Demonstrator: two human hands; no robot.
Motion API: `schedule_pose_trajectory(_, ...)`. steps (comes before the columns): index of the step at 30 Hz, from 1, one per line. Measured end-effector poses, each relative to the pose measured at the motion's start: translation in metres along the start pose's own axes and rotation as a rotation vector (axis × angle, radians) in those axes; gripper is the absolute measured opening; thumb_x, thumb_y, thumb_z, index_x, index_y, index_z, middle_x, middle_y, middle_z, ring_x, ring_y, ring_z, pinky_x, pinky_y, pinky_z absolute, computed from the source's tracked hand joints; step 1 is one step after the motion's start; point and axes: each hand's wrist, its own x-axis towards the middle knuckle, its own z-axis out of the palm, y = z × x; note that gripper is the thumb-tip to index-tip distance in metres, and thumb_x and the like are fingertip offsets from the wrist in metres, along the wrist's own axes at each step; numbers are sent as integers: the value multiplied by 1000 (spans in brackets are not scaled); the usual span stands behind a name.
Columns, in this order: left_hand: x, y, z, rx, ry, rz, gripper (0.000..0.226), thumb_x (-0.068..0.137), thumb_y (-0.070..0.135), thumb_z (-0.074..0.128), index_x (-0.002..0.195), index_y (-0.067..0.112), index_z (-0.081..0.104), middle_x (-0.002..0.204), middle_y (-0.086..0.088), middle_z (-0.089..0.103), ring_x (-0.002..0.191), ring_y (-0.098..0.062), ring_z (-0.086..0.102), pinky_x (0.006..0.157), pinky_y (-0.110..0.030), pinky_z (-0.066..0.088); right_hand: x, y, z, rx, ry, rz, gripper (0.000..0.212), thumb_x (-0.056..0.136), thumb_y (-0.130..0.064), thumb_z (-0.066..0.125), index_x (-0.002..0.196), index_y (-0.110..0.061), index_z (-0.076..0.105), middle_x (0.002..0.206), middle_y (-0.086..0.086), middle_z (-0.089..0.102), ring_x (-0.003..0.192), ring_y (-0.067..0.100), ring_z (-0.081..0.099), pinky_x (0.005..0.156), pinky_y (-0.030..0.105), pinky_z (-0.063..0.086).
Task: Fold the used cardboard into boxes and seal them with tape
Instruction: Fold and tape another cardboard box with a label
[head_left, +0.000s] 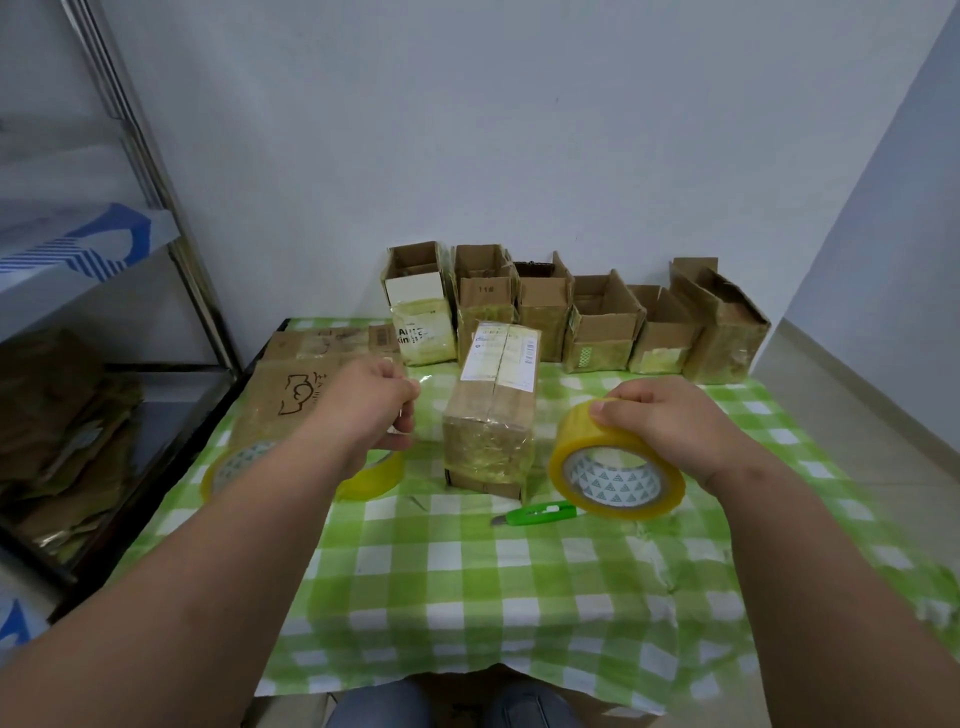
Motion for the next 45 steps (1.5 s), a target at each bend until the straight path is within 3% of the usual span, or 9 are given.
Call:
schedule_pose_trajectory(4, 5, 4, 2, -39, -12, -46, 14, 93, 2, 56, 79, 4, 53, 70, -11, 51, 59, -22, 51, 74, -48, 60, 5, -4, -1, -8, -3, 32, 25, 87, -34, 69, 71, -15, 72, 76, 6, 67, 73, 23, 62, 66, 33, 44)
schedule_pose_trajectory(11, 10, 2, 2, -92, -17, -111, 17, 88, -6, 54, 78, 6, 48, 64, -10, 43, 54, -21, 38, 57, -34, 53, 11, -6, -2, -43, -61, 64, 36, 87, -35, 68, 70, -3, 66, 70, 7, 61, 67, 23, 57, 67, 34, 42)
schedule_pose_trajectory(16, 12, -4, 5, -62, -14, -148, 17, 87, -5, 56, 78, 8, 49, 63, -9, 41, 52, -21, 35, 59, -34, 52, 13, -7, 2, -84, -101, 110, 35, 86, -35, 67, 62, -13, 55, 66, 6, 51, 64, 22, 49, 65, 35, 37)
schedule_pose_trajectory(19, 14, -10, 7, -28, -18, -176, 14, 87, -3, 57, 77, 7, 52, 61, -7, 39, 49, -20, 35, 57, -32, 53, 16, -9, 4, -129, -114, 131, 33, 86, -36, 65, 69, -8, 60, 72, 7, 54, 69, 23, 53, 67, 36, 40)
schedule_pose_trajectory(26, 10, -23, 15, -21, -42, -233, 15, 84, 1, 64, 75, 6, 53, 58, -6, 39, 46, -17, 37, 50, -29, 52, 20, -12, 25, -320, -106, 165, 30, 83, -39, 58, 63, -18, 54, 73, 2, 56, 79, 28, 56, 73, 38, 40)
schedule_pose_trajectory(30, 7, -25, 22, -33, -65, -242, 21, 85, 3, 64, 68, 7, 53, 57, -7, 39, 46, -18, 38, 54, -33, 54, 20, -22, 34, -461, -84, 103, 17, 90, -38, 51, 95, -29, 64, 93, -6, 62, 94, 20, 55, 98, 41, 36)
schedule_pose_trajectory(36, 3, -24, 23, -52, -69, -248, 22, 87, 4, 62, 66, 6, 54, 56, -7, 39, 48, -18, 39, 60, -35, 56, 23, -18, 41, -423, -1, -30, 2, 86, -26, 56, 87, -28, 56, 88, -8, 61, 82, 11, 54, 96, 41, 36)
schedule_pose_trajectory(40, 3, -25, 23, -53, -70, -256, 15, 87, 6, 63, 73, 4, 59, 56, -7, 40, 48, -18, 40, 56, -33, 54, 21, -13, 43, -450, 32, -64, 21, 91, -23, 49, 75, -25, 62, 83, -8, 64, 82, 10, 55, 92, 41, 30)
schedule_pose_trajectory(45, 1, -23, 25, -46, -71, -272, 17, 88, 6, 61, 72, 4, 56, 60, -8, 43, 49, -20, 43, 60, -36, 57, 22, -17, 48, -542, 16, -74, 30, 93, -22, 42, 86, -23, 72, 85, -6, 70, 89, 15, 60, 86, 37, 19)
